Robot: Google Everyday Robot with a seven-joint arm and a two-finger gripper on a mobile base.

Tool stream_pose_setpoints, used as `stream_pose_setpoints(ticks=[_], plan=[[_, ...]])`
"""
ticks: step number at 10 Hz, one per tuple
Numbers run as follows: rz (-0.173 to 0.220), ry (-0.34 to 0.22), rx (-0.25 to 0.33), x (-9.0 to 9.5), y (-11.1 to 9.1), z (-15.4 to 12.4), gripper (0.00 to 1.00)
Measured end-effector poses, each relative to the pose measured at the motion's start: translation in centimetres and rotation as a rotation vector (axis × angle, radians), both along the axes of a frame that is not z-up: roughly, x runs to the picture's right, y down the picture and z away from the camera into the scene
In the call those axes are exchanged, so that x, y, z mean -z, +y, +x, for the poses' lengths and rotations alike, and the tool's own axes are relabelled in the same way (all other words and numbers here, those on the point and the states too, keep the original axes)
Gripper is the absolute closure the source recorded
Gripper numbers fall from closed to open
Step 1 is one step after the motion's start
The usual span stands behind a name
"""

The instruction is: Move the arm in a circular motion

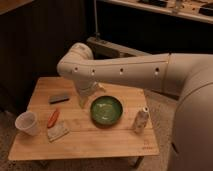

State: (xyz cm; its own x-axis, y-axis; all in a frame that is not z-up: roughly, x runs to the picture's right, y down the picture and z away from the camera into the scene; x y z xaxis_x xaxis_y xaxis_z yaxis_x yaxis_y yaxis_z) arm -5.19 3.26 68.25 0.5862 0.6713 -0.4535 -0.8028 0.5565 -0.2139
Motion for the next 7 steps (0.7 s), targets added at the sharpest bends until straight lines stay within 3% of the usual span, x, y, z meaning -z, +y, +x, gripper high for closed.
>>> stream_pose_setpoints(ticks=[2,5,7], plan=[[0.010,0.008,-0.015,-1.4,-2.0,4.4,0.24],[0.024,0.011,-0.047,-3.1,-3.8,6.2,0.24],[0.023,0.019,-0.076,-3.1,-3.0,7.9,0.24]])
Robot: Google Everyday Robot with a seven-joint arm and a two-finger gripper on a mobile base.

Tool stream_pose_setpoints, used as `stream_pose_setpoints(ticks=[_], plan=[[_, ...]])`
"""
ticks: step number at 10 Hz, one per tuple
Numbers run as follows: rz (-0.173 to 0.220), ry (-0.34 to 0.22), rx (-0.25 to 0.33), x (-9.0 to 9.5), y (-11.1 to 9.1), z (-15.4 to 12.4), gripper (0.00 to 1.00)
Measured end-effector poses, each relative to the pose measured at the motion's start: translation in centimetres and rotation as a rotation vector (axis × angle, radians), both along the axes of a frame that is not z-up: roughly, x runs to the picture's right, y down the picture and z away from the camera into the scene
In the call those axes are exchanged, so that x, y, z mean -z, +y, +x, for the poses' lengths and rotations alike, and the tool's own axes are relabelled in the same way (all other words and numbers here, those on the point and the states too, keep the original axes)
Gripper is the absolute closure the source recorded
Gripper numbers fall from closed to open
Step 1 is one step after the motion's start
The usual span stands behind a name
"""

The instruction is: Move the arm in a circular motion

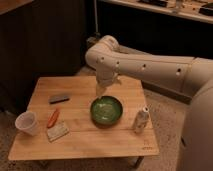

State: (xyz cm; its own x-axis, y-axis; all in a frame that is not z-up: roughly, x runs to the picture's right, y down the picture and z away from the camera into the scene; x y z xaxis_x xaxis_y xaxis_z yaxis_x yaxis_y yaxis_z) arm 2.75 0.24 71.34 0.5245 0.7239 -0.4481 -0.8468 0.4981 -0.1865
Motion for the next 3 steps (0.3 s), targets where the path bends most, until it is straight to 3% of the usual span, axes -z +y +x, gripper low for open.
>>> stream_pose_setpoints(ticks=[3], plan=[[0.009,-0.012,-0.017,2.0,2.8,0.9,0.24]])
